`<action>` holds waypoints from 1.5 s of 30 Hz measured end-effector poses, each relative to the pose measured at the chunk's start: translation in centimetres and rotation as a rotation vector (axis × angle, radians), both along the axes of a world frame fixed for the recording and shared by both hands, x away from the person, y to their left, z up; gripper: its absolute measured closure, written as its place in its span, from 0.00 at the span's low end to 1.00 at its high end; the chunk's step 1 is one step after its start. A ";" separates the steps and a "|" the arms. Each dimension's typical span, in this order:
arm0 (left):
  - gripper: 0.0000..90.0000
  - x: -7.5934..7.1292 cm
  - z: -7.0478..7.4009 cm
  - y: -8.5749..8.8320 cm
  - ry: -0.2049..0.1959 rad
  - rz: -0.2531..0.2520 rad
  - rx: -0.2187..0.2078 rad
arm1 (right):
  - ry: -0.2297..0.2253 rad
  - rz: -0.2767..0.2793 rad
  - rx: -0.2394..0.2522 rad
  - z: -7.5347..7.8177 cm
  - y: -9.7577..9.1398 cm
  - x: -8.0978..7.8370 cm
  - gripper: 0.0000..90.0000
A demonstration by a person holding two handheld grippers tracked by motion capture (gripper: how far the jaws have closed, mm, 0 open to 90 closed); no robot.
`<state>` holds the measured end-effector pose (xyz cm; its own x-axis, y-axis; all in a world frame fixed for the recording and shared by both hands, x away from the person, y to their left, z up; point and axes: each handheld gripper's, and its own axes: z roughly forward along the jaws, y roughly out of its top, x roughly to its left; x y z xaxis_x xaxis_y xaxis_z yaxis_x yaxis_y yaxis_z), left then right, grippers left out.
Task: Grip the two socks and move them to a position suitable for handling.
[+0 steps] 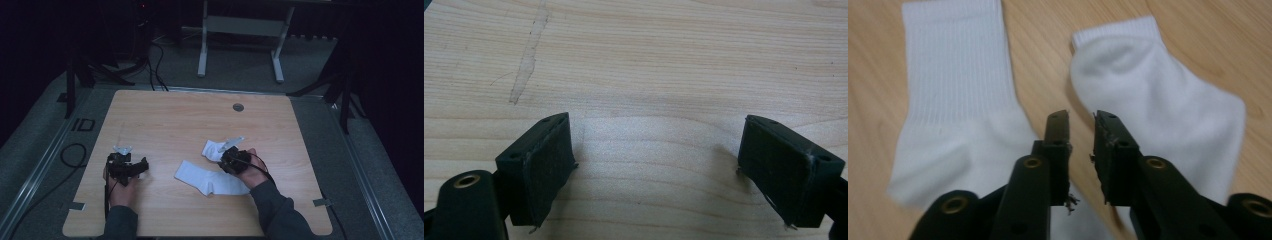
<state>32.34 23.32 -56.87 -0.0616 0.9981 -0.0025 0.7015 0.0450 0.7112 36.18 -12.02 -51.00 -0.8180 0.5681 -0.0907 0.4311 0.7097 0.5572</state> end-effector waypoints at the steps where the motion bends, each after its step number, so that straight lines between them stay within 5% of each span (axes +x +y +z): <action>1: 0.16 0.0 0.0 0.0 0.000 0.000 0.000 | -0.002 0.003 -0.004 -0.1 0.5 0.3 0.78; 11: 0.16 0.0 0.0 0.0 0.000 0.000 0.000 | 0.046 -0.025 -0.065 -1.8 4.1 4.1 0.58; 14: 0.16 0.0 0.0 0.0 0.000 0.000 0.000 | 0.066 -0.023 -0.091 -2.6 4.6 4.7 0.65; 22: 0.16 0.0 0.0 0.0 0.000 0.000 0.000 | 0.081 -0.011 -0.059 -2.6 4.5 5.7 0.81; 29: 0.16 0.0 0.0 0.0 0.000 0.000 0.000 | 0.081 0.109 -0.066 -2.2 5.7 5.1 0.90; 33: 0.16 0.0 0.0 0.0 0.000 0.000 0.000 | 0.074 0.127 -0.053 -1.8 5.6 4.9 0.95; 45: 0.16 0.0 0.0 0.0 -0.001 0.000 0.000 | 0.070 0.062 0.067 0.3 3.8 5.2 0.95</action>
<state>32.34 23.31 -56.88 -0.0619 0.9981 -0.0028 0.7011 0.0455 0.7116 41.35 -8.25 -50.70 -0.8549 0.5187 0.0045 0.4268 0.6986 0.5743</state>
